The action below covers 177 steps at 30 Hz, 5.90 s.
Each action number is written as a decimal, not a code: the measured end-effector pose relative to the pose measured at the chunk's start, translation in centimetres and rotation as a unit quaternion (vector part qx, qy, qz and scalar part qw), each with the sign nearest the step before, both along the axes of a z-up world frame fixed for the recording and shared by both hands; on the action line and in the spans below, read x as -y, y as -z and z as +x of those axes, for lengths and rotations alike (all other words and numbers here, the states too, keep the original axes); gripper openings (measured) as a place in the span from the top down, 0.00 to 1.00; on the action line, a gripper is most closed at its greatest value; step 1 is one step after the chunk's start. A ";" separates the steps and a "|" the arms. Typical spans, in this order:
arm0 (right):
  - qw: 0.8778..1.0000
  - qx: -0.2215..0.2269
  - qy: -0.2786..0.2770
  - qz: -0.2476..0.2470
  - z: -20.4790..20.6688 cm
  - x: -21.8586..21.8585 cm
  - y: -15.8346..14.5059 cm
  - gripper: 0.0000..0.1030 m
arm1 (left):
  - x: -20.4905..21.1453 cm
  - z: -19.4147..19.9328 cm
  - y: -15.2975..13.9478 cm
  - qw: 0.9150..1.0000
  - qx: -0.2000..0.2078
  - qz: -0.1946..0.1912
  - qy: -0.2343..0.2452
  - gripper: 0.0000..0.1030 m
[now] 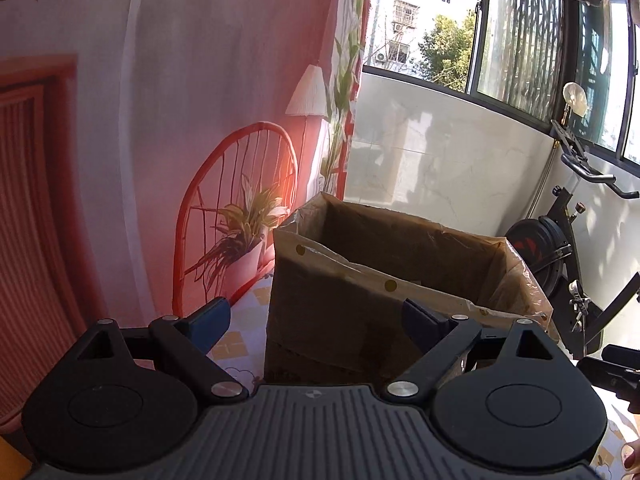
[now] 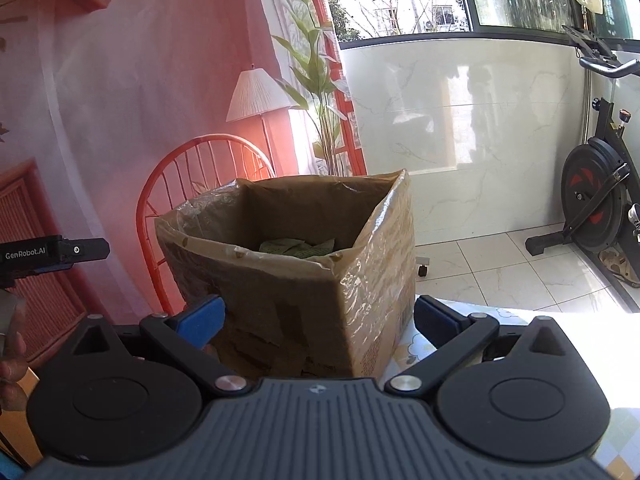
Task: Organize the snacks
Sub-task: 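Move both open grippers back from the box to the snack pile, then grasp the yellow bag with the right gripper while the left gripper grasps the blue-white packet, then lift the blue-white packet toward the box while the right gripper lifts the yellow bag, then hold the blue-white packet above the box while the right gripper carries the yellow bag, then open both grippers over the box, dropping the blue-white packet and yellow bag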
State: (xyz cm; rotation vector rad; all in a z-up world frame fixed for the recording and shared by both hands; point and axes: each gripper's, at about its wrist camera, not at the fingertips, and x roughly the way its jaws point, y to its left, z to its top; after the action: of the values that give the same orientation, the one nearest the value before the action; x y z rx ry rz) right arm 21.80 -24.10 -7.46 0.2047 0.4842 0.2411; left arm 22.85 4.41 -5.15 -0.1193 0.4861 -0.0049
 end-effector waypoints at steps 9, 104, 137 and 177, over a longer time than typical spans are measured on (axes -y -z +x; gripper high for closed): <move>0.999 -0.011 -0.001 -0.038 -5.8 1.0 4.5 0.01 | 2.3 -3.9 3.7 0.999 -0.029 0.000 0.022 0.09; 0.998 -0.051 0.024 -0.031 -9.5 3.4 8.6 0.15 | 8.0 -6.2 11.3 0.981 -0.077 0.017 0.178 0.67; 0.994 0.084 0.032 -0.064 -3.6 2.0 -5.0 0.15 | 5.4 -1.2 -2.0 0.983 0.086 0.024 0.160 0.67; 0.992 0.083 -0.006 -0.091 11.2 -2.6 -7.0 0.15 | 4.2 8.6 -4.6 0.986 0.069 0.066 0.140 0.67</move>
State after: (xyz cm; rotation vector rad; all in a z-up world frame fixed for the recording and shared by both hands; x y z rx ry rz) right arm 32.99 -21.49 -0.50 0.0031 0.3405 0.2230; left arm 31.50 0.20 -0.54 0.0796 0.3601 -0.2539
